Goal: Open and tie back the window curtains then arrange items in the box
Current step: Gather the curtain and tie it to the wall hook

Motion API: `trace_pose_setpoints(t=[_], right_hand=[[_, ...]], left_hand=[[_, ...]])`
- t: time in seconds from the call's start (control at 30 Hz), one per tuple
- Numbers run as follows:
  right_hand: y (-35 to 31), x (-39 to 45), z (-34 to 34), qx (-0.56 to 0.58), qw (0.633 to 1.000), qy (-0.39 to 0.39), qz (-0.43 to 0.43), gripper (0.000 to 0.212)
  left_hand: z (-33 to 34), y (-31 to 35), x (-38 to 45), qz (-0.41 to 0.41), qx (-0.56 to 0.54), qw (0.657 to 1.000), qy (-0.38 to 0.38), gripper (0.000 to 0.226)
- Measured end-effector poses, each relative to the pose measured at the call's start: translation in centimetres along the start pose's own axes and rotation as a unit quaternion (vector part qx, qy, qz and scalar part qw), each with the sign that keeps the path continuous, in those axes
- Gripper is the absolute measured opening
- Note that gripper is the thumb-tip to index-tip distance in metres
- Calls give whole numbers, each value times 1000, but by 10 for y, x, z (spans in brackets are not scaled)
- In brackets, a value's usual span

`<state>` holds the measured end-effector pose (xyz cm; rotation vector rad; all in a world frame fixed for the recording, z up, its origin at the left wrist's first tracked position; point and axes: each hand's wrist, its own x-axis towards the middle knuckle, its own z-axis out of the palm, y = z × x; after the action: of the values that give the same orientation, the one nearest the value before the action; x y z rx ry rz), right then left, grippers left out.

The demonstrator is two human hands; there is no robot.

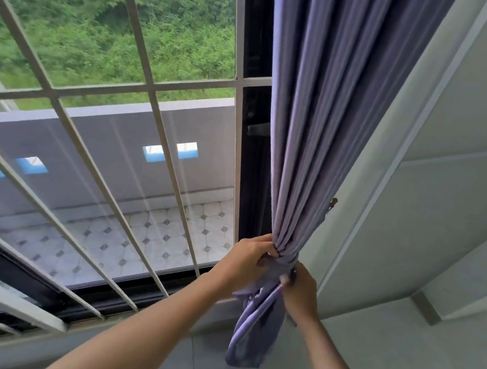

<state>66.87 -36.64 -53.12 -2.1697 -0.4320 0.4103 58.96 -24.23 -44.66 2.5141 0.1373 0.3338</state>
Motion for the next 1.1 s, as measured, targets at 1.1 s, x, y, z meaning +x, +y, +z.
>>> trace_pose_setpoints(t=[1.1], right_hand=[[28,-22,-32,203,975,65,62,73]], left_hand=[[67,13,19,-240,-216,942,95,16]])
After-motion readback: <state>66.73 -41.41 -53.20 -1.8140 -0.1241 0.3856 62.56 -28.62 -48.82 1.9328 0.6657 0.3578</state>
